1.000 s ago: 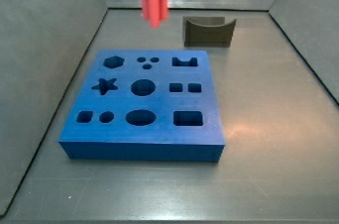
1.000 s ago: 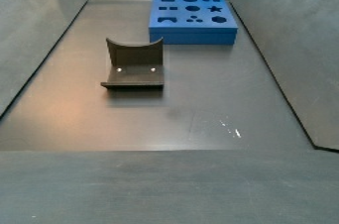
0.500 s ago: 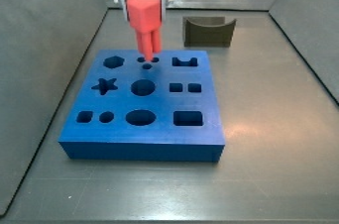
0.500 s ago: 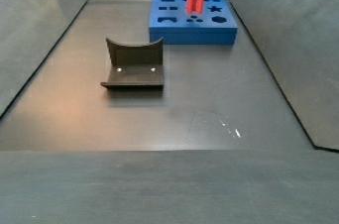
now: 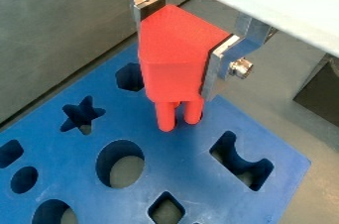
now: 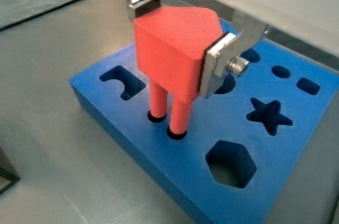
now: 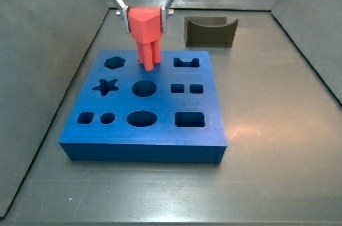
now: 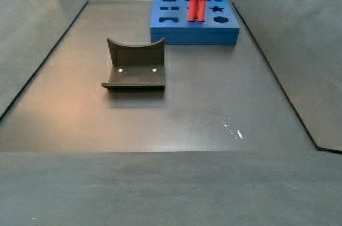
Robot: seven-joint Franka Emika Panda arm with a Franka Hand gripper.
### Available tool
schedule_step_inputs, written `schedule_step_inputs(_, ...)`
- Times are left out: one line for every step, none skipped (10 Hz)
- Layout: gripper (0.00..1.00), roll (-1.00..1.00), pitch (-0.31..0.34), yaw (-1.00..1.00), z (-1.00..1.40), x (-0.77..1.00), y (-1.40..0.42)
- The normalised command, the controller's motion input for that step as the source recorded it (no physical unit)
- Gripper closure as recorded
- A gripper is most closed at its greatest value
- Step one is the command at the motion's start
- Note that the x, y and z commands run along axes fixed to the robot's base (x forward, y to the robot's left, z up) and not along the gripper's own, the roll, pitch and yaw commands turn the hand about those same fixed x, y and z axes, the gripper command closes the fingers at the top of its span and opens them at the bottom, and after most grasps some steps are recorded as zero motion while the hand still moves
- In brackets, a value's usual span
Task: Insert the 3 prong object.
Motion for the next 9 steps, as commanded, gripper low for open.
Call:
schedule_step_inputs(1.0,0.0,0.0,0.0,-0.24,0.0,0.14)
schedule_step_inputs(1.0,0.0,0.01,0.0,-0.21,0.0,0.17)
schedule_step_inputs(1.0,0.0,0.0,-0.01,-0.23,0.0,0.06)
schedule_step_inputs(1.0,0.0,0.0,0.0,-0.27,0.0,0.0)
schedule_step_inputs(1.0,-0.03,-0.003,0.0,-0.35,0.0,0.0)
schedule_step_inputs(1.0,0.0,-0.047,0.0,-0.51,0.0,0.0)
schedule_step_inputs(1.0,0.0,-0.057,0.0,-0.52,0.0,0.0)
schedule_step_inputs(1.0,0.03,-0.043,0.0,-0.48,0.0,0.0)
schedule_step_inputs(1.0,0.03,-0.037,0.0,-0.5,0.0,0.0)
